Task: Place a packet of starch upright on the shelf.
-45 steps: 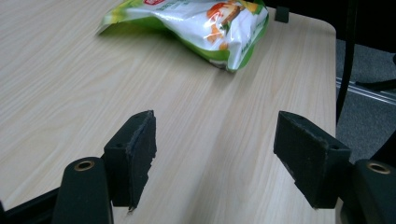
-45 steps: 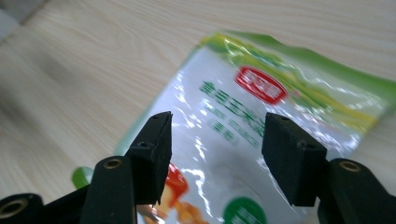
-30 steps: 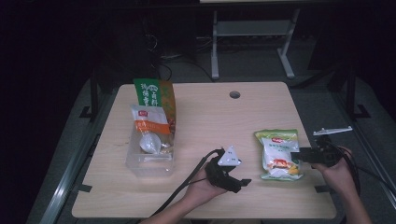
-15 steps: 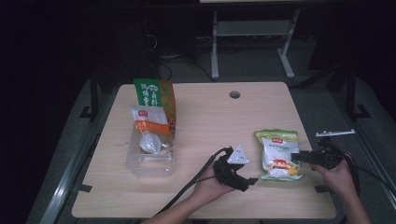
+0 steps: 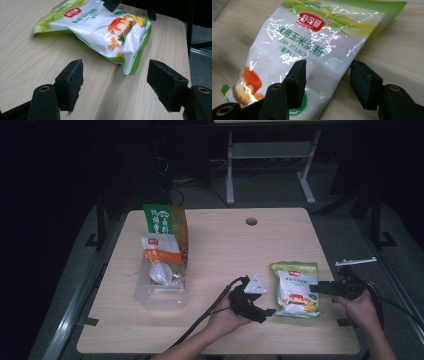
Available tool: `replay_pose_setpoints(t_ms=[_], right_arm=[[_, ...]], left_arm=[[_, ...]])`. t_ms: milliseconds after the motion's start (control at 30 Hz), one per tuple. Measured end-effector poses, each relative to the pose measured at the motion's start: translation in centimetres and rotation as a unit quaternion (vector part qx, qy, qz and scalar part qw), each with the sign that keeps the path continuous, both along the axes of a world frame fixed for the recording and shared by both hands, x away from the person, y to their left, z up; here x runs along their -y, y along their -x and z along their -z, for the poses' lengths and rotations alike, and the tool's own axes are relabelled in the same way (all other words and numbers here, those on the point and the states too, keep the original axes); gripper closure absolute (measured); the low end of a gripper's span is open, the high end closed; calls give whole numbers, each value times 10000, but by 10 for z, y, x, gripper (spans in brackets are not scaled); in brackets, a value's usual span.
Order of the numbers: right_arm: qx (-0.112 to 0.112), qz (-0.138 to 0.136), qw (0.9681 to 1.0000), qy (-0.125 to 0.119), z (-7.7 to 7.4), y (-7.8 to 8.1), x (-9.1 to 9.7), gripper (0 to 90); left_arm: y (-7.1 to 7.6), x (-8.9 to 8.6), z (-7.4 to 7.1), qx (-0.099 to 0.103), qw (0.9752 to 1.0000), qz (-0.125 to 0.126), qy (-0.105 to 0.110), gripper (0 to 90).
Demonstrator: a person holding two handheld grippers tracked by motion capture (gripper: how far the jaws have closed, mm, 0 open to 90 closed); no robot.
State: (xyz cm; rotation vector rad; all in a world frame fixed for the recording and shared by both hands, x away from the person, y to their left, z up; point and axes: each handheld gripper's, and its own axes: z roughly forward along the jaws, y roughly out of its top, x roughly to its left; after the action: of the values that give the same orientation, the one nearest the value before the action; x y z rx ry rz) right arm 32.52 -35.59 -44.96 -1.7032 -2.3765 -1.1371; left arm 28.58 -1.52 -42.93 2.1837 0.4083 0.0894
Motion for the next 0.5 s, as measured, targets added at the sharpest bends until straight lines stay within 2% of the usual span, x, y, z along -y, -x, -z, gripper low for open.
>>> replay_pose_setpoints(t_ms=[100,167,233,300,400,500], right_arm=[[-79,-32,9999,-130,5,-9,-2,460],[-139,-9,9995,-276,7,-11,-4,512],[-178,-60,9993,-314,7,-11,-4,620],[-186,-74,9994,-283,6,-10,-7,725],[-203,-106,9995,-202,4,-8,-9,833],[-237,-200,9995,-60,1,-6,-13,876]], left_arm=[[-2,0,1,-35,10000,-8,5,290],[-2,0,1,-36,10000,-12,-7,290],[-3,-1,1,-50,10000,-27,8,290],[-4,-1,2,-77,10000,-32,12,290],[-5,0,3,-111,9999,-52,19,290],[-7,0,5,-169,9998,-72,22,290]])
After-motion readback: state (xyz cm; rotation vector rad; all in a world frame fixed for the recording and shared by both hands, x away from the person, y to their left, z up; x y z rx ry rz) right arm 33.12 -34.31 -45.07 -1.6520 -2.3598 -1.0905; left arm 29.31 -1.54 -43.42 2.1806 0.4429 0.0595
